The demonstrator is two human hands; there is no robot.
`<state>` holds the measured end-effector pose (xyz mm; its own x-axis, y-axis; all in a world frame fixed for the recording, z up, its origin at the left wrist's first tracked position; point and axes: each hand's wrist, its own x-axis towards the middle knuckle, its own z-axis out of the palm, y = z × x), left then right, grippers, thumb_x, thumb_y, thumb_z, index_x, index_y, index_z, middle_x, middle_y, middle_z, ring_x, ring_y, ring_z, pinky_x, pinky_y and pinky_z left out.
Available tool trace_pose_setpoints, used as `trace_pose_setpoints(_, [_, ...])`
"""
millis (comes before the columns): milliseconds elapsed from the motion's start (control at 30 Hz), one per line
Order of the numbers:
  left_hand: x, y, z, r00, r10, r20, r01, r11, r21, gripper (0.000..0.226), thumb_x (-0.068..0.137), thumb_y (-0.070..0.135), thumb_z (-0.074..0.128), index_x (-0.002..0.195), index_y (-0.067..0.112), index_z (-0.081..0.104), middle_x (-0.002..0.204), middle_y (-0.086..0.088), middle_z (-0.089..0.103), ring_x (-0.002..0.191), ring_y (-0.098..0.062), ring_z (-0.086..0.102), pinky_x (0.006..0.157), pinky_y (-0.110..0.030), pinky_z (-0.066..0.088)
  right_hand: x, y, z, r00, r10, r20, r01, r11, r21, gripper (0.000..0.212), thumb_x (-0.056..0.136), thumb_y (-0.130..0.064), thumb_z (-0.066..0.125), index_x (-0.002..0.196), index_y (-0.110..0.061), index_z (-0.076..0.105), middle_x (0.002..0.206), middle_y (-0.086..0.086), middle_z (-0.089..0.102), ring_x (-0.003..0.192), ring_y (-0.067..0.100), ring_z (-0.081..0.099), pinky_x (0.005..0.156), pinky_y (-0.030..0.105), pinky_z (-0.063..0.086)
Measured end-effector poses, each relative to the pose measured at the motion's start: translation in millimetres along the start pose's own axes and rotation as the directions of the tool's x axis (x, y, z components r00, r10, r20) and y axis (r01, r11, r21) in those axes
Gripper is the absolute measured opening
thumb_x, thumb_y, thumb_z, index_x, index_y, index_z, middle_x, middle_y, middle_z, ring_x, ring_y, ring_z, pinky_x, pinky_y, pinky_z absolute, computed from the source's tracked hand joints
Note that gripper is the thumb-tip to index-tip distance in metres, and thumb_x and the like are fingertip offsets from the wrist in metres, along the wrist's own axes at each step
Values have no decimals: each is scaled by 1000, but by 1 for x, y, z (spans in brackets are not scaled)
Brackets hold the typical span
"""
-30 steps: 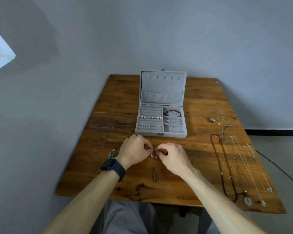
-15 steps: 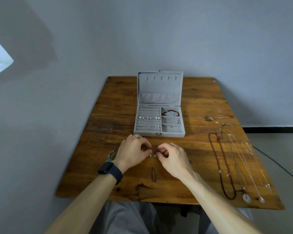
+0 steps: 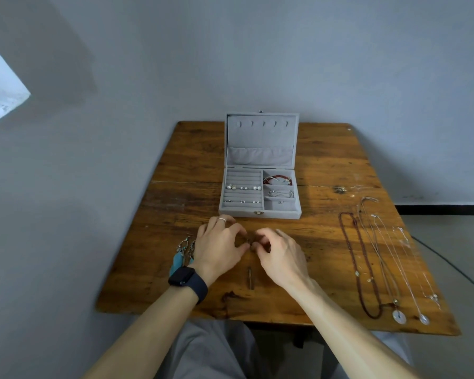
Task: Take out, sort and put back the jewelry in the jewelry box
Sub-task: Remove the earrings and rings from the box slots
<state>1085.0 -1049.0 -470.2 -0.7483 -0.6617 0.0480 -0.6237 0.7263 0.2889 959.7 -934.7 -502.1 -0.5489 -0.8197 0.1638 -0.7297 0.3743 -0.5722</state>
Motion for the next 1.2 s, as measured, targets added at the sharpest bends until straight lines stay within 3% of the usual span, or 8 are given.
trace_pose_setpoints(400, [5, -4, -4, 998, 36, 59, -34, 999, -39, 32, 91, 47, 66, 121, 38, 63, 142, 6, 47, 134, -16, 39, 109, -40, 34, -1, -3, 7, 998, 14, -60, -13, 1000, 20, 23, 91, -32, 68, 112, -26, 66, 97, -10, 69, 91, 12, 64, 71, 28, 53])
trace_pose_setpoints(667, [-1, -8, -5, 999, 46, -15, -47, 999, -16, 17, 93, 39, 64, 110, 37, 68, 140, 7, 48, 133, -17, 40, 108, -39, 33, -13, 5, 16, 993, 2, -115, 7, 997, 72, 14, 86, -23, 72, 100, -26, 75, 96, -10, 67, 88, 11, 61, 76, 36, 55])
trace_pose_setpoints(1200, [-4, -7, -3, 997, 73, 29, -73, 997, 2, 24, 96, 37, 60, 116, 35, 72, 147, 6, 44, 139, -16, 34, 113, -40, 30, -12, 0, 14, 997, 28, -70, -24, 999, 48, 23, 89, -26, 70, 111, -24, 75, 102, -8, 67, 93, 15, 59, 81, 36, 53])
